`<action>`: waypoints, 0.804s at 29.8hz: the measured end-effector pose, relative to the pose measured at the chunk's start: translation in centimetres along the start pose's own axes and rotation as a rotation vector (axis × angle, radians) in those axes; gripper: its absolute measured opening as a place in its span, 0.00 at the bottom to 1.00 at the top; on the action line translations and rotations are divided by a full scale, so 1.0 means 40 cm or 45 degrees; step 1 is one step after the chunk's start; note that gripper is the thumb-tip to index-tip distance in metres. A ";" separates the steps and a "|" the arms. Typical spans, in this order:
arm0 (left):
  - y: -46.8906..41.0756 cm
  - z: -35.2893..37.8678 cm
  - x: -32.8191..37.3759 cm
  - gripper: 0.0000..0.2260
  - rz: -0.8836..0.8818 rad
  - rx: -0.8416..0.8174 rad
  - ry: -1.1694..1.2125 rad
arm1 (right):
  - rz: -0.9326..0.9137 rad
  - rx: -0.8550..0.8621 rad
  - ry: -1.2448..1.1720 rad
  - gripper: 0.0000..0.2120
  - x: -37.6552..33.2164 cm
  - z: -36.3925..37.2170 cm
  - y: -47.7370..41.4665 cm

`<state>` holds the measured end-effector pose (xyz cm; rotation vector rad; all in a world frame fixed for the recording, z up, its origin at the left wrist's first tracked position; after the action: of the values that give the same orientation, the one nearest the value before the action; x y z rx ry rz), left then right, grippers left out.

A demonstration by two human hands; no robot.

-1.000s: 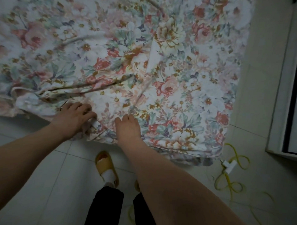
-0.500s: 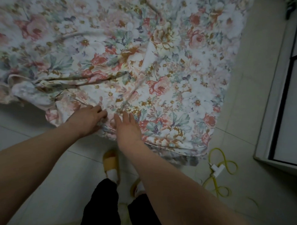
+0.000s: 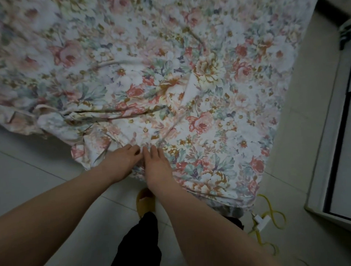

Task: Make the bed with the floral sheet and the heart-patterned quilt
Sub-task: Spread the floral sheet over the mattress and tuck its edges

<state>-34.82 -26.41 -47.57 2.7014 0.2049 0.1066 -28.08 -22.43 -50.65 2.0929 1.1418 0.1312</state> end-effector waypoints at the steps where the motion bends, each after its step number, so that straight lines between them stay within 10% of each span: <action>1: -0.007 -0.012 0.007 0.32 0.005 0.035 -0.001 | 0.014 -0.002 -0.005 0.40 0.008 0.005 -0.008; 10: 0.000 0.176 -0.017 0.29 -0.152 -0.264 0.267 | 0.114 0.256 -0.050 0.37 0.077 -0.066 -0.006; 17: 0.097 0.160 -0.173 0.29 -0.957 0.494 0.442 | -0.047 0.228 0.225 0.19 0.094 0.025 -0.001; 21: 0.142 0.223 -0.290 0.37 -1.430 0.515 1.130 | -0.157 0.249 0.373 0.18 0.069 0.028 -0.041; 24: 0.134 0.235 -0.355 0.23 -1.395 0.406 1.117 | -0.245 0.085 0.459 0.17 0.049 0.024 -0.080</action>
<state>-47.16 -37.35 -54.44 2.2218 1.9856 0.9436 -28.70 -20.40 -53.88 2.0550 1.5739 0.3958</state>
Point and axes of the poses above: each hand's wrist, its own y-axis away from the middle knuckle, its own z-axis out of the palm, x = y × z, the point moved 8 cm from there along -y, towards the middle knuckle, and after that the axes turned 3 degrees about x, right-handed, at the moved point
